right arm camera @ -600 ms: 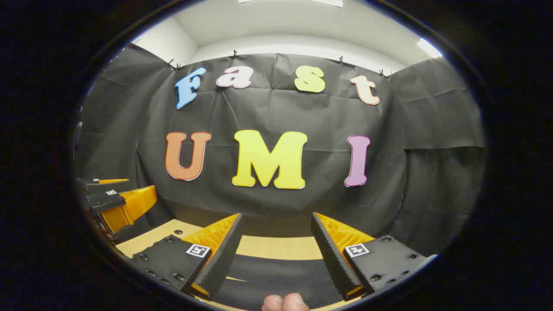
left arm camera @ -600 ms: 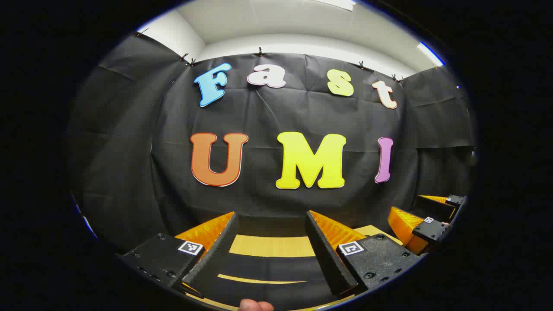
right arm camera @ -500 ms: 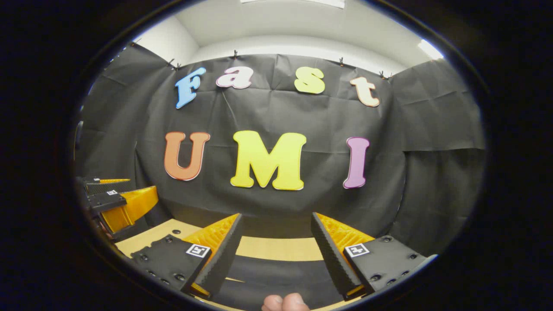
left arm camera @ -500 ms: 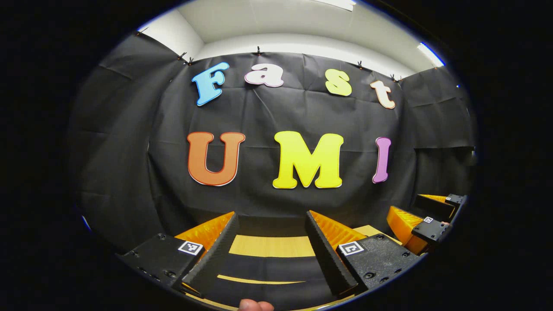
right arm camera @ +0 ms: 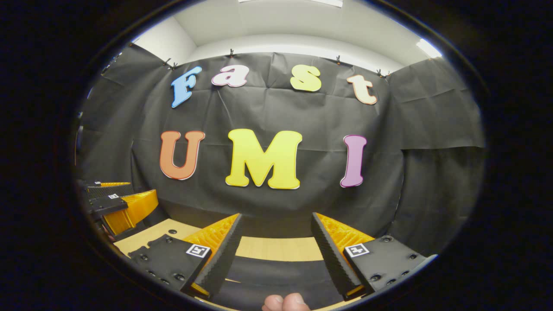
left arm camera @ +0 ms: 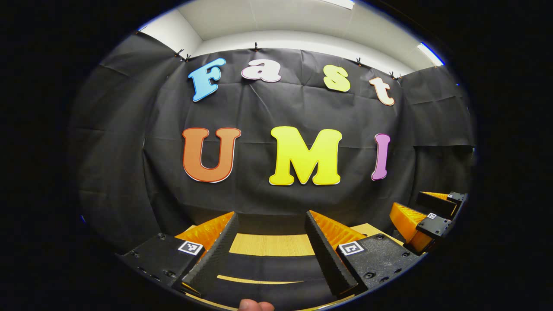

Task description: Grasp the waist and the cuffs of the jeans and fold them to make the two legs overlap; first hold the waist and fold one-third of the jeans toward the cuffs, then hold the cuffs and fold the remaining one-third in the same direction to finish folding.

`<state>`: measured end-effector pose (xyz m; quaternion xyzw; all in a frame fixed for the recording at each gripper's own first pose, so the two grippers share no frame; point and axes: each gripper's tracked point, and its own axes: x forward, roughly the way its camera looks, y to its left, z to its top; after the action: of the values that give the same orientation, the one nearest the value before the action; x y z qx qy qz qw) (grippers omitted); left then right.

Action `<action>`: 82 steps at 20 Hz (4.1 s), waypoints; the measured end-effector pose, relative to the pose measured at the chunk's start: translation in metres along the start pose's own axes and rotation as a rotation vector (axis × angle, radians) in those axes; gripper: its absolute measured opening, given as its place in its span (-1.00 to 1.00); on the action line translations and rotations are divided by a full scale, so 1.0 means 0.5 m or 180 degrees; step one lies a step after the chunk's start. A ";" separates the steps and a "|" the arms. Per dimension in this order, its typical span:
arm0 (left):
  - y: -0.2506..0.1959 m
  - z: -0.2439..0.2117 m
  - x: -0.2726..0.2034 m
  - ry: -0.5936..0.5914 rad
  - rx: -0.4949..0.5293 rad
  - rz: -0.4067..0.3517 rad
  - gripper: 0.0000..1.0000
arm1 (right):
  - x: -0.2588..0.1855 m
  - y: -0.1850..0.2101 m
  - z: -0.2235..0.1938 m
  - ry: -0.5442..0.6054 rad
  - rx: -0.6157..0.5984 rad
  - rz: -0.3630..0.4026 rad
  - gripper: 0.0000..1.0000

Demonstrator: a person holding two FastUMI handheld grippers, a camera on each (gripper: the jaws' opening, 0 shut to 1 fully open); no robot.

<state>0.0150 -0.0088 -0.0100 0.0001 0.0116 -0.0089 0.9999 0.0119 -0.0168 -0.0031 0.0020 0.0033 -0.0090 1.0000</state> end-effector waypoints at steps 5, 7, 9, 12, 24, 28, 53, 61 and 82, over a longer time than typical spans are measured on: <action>-0.007 -0.012 0.007 0.0035 -0.0001 -0.0013 0.96 | 0.005 -0.014 0.000 0.0009 -0.0014 -0.0023 0.92; -0.011 -0.010 0.011 0.0036 0.0009 -0.0023 0.96 | 0.008 -0.019 -0.002 0.0018 -0.0007 -0.0030 0.92; -0.014 -0.009 0.014 0.0026 0.0015 -0.0034 0.96 | 0.010 -0.022 -0.001 0.0014 -0.0014 -0.0033 0.92; -0.017 -0.012 0.019 0.0029 0.0034 -0.0045 0.96 | 0.014 -0.023 -0.004 0.0020 -0.0011 -0.0030 0.92; -0.018 -0.005 0.038 0.0006 0.0170 -0.0032 0.96 | 0.036 -0.027 -0.008 0.0007 -0.0037 0.0017 0.94; -0.004 0.002 0.030 -0.0053 0.0165 0.0020 0.96 | 0.045 -0.009 -0.001 0.0032 -0.0024 0.0093 0.92; 0.471 -0.539 -0.170 0.1709 -0.1891 0.1807 0.98 | -0.118 -0.658 -0.570 0.2290 0.1657 -0.1425 0.96; 0.520 -0.629 -0.196 0.1649 -0.3246 0.2166 0.98 | -0.104 -0.645 -0.648 0.2528 0.2063 -0.1375 0.96; 0.570 -0.709 -0.111 0.1802 -0.3935 0.2131 0.89 | -0.012 -0.634 -0.788 0.2941 0.2295 -0.1917 0.97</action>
<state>-0.0435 0.2772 -0.3633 -0.5547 0.2702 0.3037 0.7260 -0.0025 -0.3321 -0.3980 0.3395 0.4294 -0.2872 0.7861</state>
